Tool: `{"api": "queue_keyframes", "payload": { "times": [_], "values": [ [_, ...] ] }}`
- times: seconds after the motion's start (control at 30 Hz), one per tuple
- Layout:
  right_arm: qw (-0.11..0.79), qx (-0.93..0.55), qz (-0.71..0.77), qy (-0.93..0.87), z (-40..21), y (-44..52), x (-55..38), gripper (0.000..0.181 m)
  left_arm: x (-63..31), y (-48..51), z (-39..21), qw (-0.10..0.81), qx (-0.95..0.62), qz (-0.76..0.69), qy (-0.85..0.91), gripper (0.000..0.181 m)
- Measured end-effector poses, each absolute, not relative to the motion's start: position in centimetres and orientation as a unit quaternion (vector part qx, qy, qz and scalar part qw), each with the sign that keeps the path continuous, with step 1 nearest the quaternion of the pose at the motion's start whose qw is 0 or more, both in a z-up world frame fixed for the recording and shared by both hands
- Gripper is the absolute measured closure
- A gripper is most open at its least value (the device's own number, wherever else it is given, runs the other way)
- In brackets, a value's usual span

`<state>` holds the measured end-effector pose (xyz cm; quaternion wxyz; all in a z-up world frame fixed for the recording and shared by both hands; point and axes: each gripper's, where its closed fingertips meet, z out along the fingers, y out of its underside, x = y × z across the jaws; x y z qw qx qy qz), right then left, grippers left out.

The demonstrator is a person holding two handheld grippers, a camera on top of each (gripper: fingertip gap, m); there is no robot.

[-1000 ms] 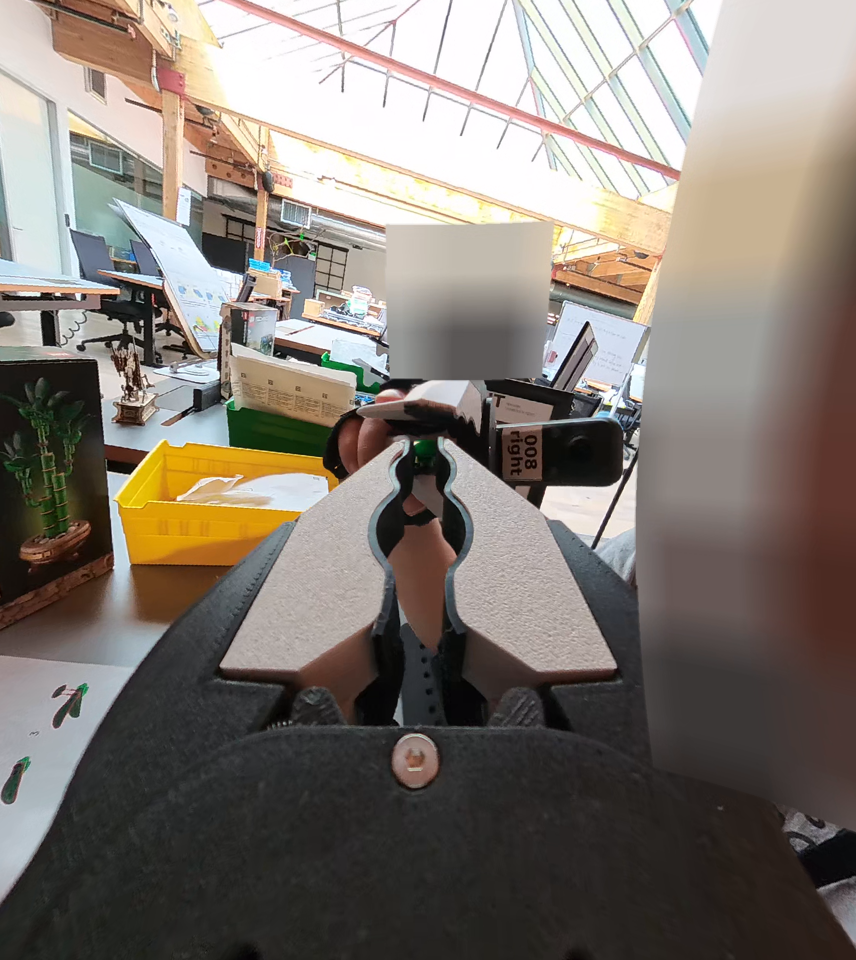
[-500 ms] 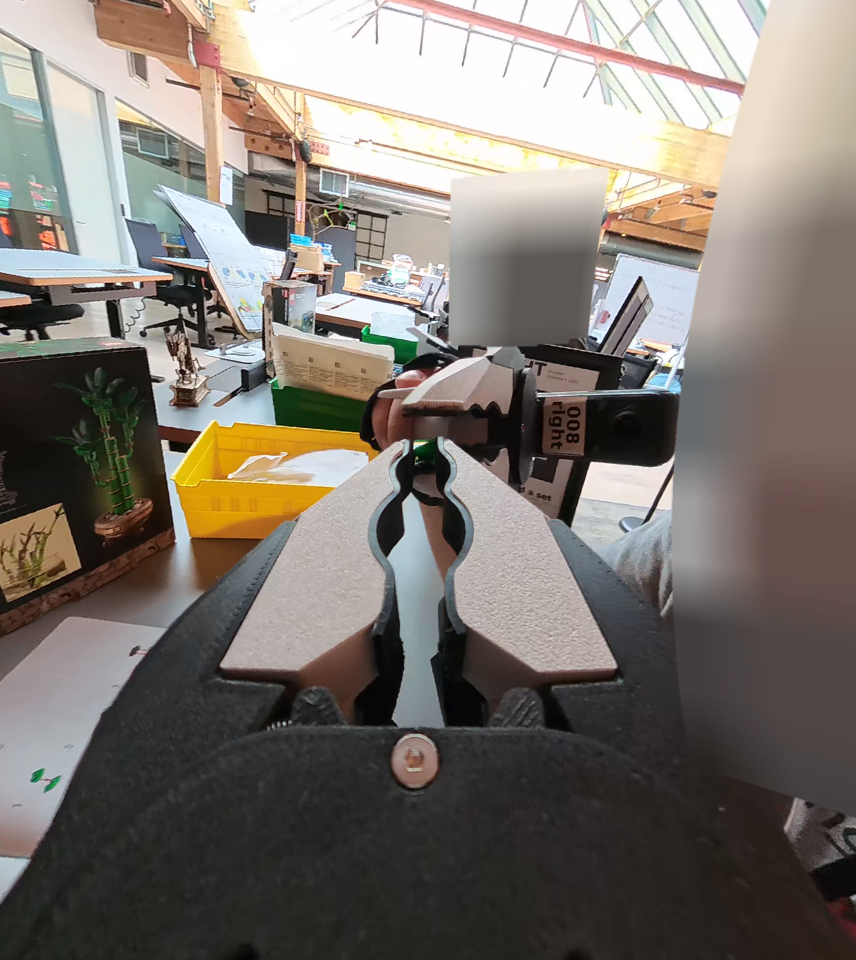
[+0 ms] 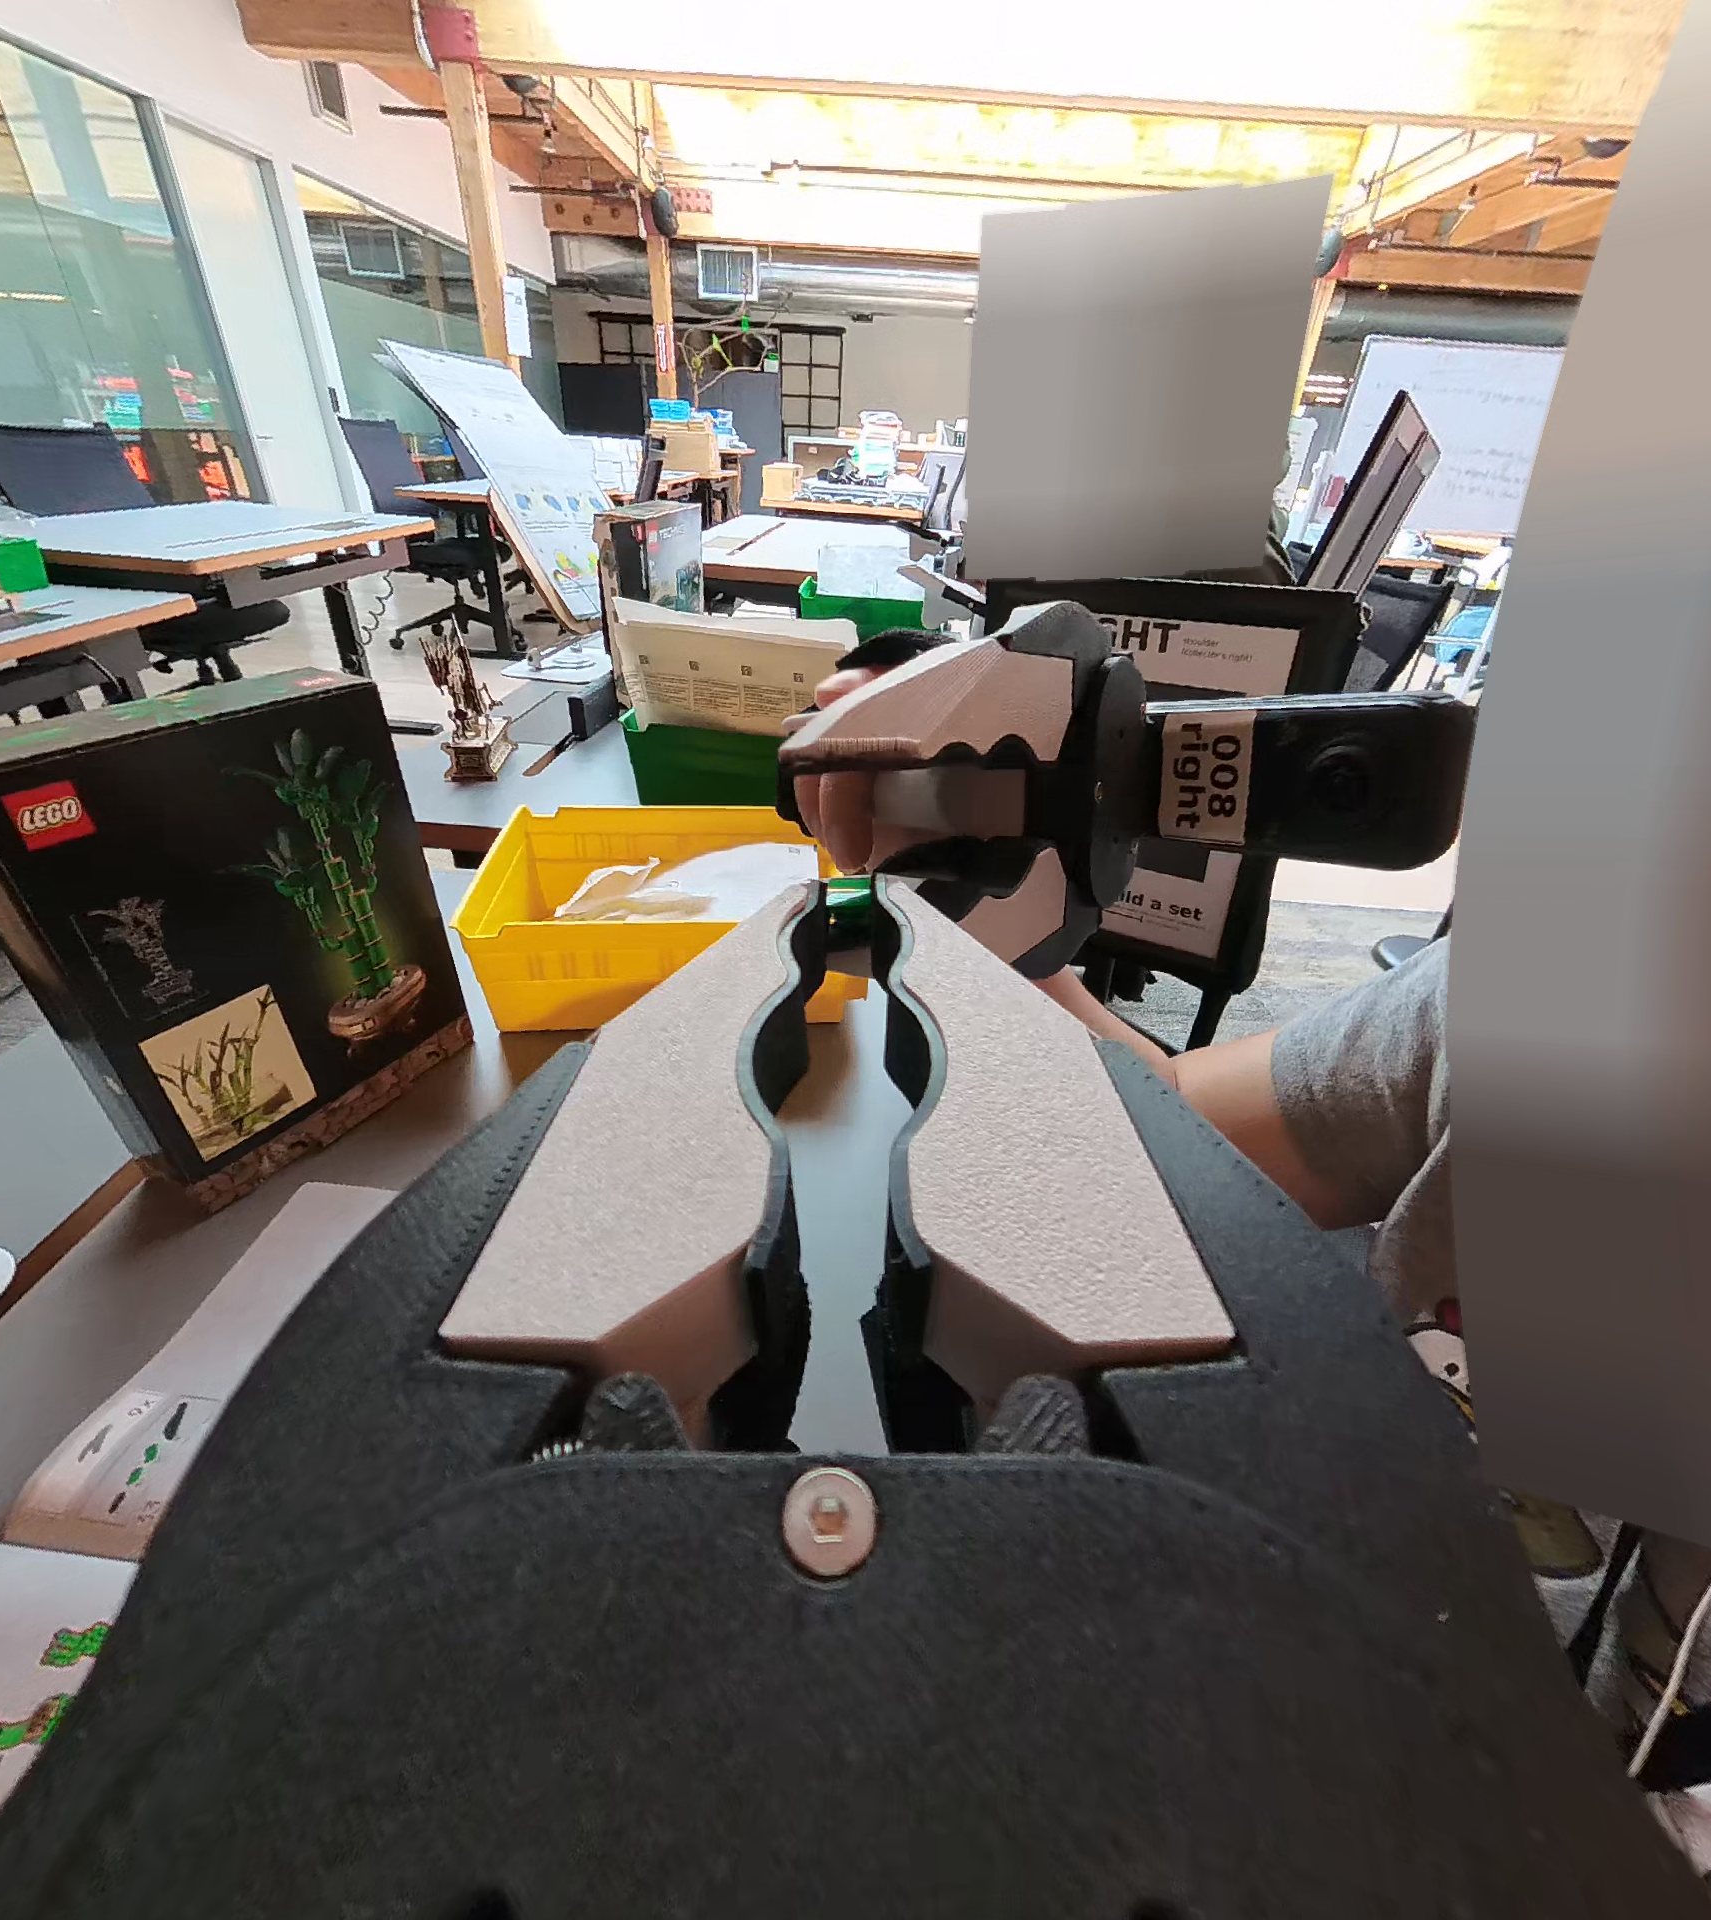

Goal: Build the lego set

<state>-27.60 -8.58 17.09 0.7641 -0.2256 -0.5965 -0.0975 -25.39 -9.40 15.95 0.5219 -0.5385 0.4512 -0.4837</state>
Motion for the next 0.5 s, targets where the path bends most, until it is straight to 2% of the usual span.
{"api": "queue_keyframes", "payload": {
  "times": [0.5],
  "values": [
    [0.751,-0.197,-0.195,-0.600,17.18,-9.10,-27.62,0.145,-25.48,-9.85,15.83,0.570,-0.534,-0.390,0.487,0.175]
  ]
}}
